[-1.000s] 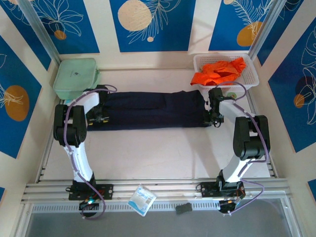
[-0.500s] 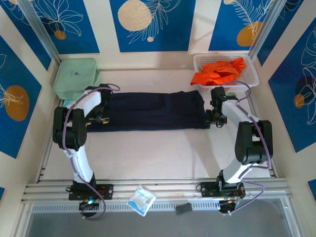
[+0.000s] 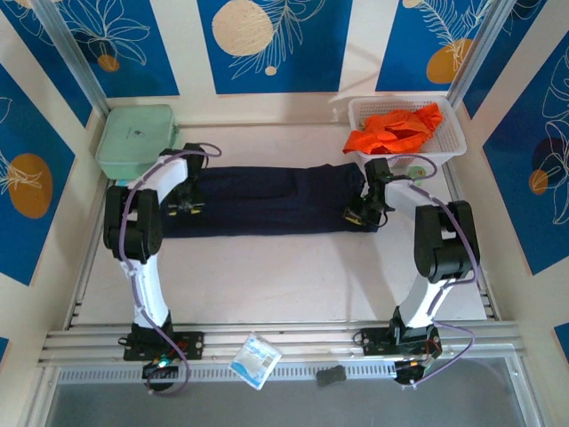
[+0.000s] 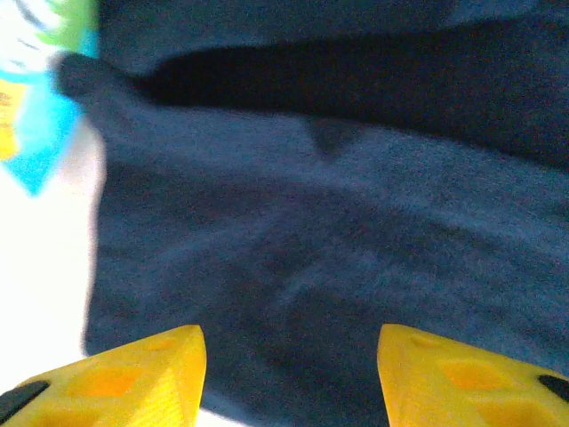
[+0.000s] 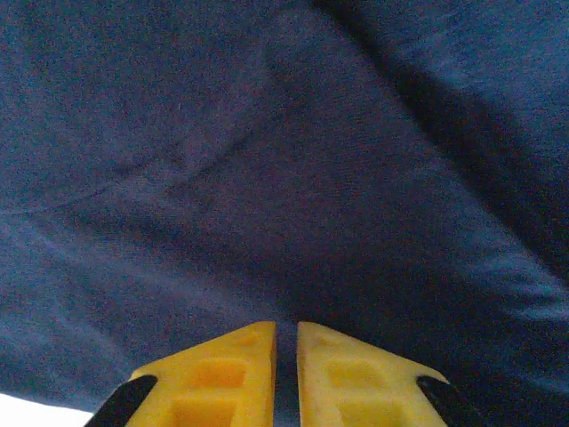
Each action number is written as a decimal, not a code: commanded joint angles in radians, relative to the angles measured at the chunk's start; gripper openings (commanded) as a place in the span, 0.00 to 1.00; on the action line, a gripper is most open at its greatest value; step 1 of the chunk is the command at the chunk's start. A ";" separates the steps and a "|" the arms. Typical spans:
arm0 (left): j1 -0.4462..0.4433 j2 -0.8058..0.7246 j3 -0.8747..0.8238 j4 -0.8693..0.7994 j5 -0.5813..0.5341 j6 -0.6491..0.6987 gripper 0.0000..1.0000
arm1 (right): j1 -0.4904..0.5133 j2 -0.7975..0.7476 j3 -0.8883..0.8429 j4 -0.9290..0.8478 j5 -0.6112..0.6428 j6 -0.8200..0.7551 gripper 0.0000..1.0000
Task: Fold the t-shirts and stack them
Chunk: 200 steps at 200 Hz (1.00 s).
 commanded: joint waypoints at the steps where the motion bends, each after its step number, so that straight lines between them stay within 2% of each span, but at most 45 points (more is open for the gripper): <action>1: -0.004 0.034 -0.028 0.028 0.039 -0.001 0.53 | 0.013 0.035 0.050 0.005 -0.015 0.035 0.09; 31: -0.016 0.032 -0.099 0.058 0.072 -0.011 0.51 | 0.013 0.080 0.065 -0.018 0.021 0.008 0.07; 50: -0.055 0.000 -0.165 0.077 0.087 -0.016 0.51 | 0.017 0.105 0.093 -0.055 0.055 -0.048 0.06; 100: -0.144 -0.145 -0.372 0.078 0.094 -0.087 0.52 | 0.021 0.234 0.292 -0.173 0.146 -0.187 0.06; 135: -0.183 -0.299 -0.545 0.103 0.134 -0.160 0.52 | 0.022 0.404 0.569 -0.270 0.161 -0.247 0.06; 165: -0.238 -0.410 -0.684 0.177 0.255 -0.253 0.52 | 0.021 0.585 0.872 -0.370 0.152 -0.276 0.06; 200: -0.316 -0.503 -0.724 0.203 0.327 -0.335 0.56 | 0.029 0.783 1.228 -0.484 0.101 -0.289 0.06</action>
